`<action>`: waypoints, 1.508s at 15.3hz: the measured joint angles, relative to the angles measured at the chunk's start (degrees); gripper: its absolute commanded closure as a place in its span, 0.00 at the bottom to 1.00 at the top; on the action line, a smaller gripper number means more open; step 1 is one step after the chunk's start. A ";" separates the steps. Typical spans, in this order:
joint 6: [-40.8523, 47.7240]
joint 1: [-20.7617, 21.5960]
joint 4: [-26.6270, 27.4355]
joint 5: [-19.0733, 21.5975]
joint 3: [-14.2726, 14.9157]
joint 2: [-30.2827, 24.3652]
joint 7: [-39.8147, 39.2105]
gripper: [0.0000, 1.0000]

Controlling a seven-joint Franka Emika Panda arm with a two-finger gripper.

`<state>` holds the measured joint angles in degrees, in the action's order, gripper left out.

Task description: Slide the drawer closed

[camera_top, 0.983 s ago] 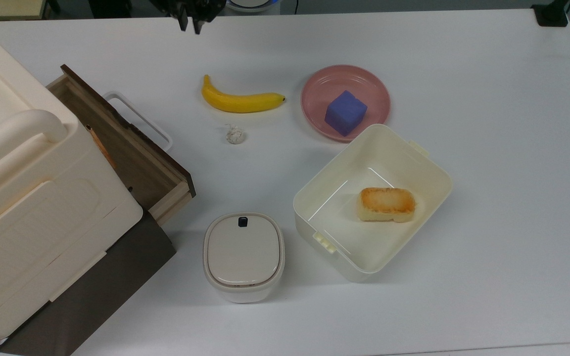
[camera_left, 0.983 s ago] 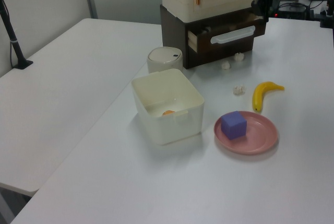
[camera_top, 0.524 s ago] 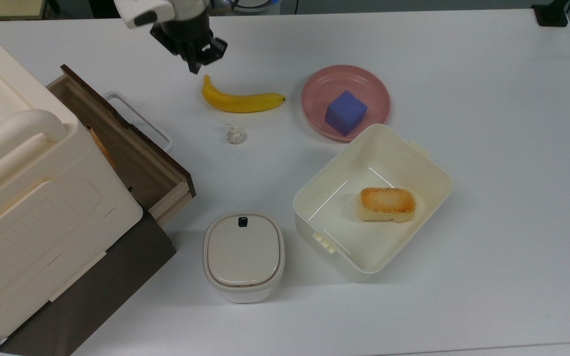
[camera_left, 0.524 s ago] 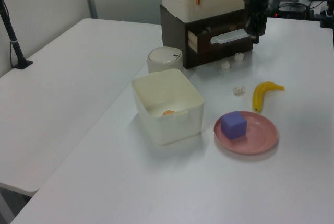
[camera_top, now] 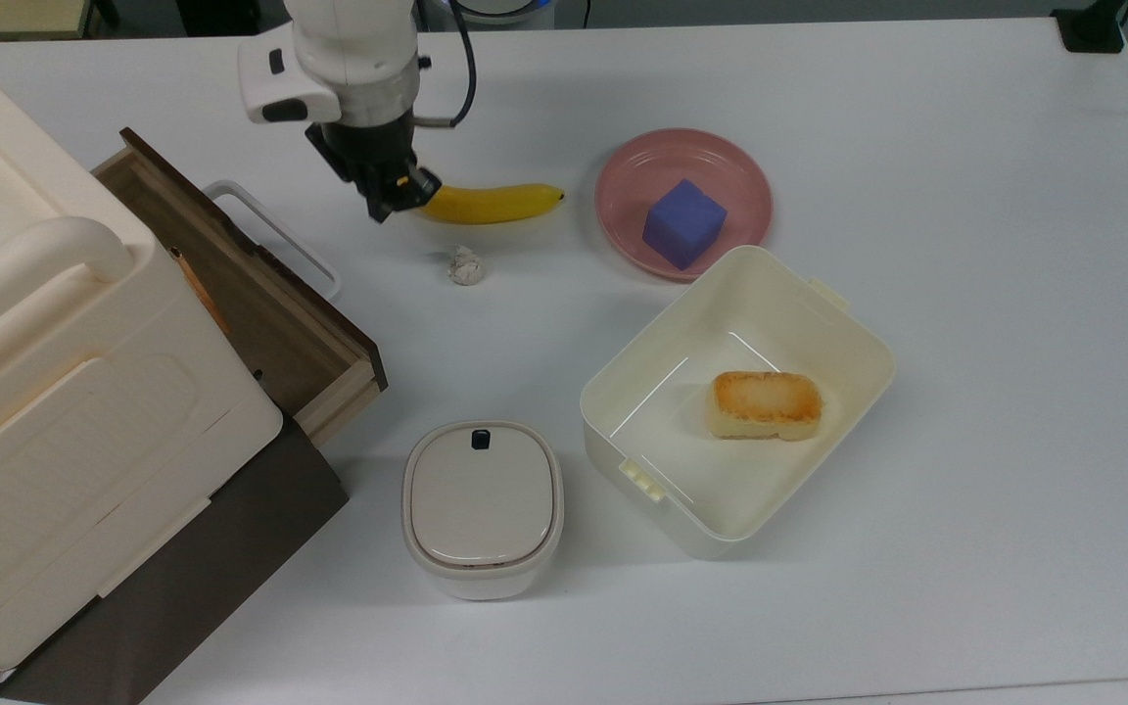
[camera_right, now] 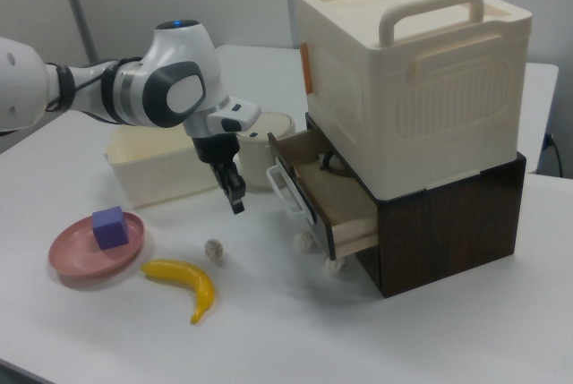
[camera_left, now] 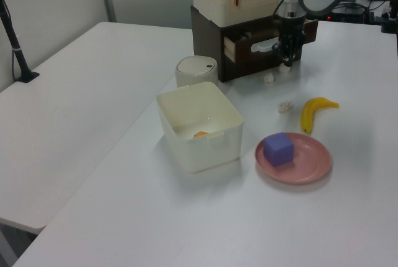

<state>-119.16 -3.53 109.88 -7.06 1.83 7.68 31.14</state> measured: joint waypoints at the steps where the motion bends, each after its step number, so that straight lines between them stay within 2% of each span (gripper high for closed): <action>1: -1.61 -0.25 -0.01 -0.79 0.03 0.45 2.49 1.00; 4: -5.65 -1.25 0.00 -2.16 0.13 1.62 6.91 1.00; 11: -14.09 -3.30 -0.16 -9.48 0.59 6.93 14.47 1.00; 15: -18.61 -3.63 -0.47 -11.28 2.99 7.15 16.81 1.00; 18: -21.34 -3.83 -1.40 -14.77 5.18 7.15 20.31 1.00; 21: -23.28 -4.41 -1.76 -19.34 5.90 7.15 25.53 1.00; 23: -23.32 -4.51 -1.53 -20.34 5.82 7.14 27.10 1.00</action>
<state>-142.47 -8.04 108.35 -27.40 7.64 14.82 58.24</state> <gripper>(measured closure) 0.991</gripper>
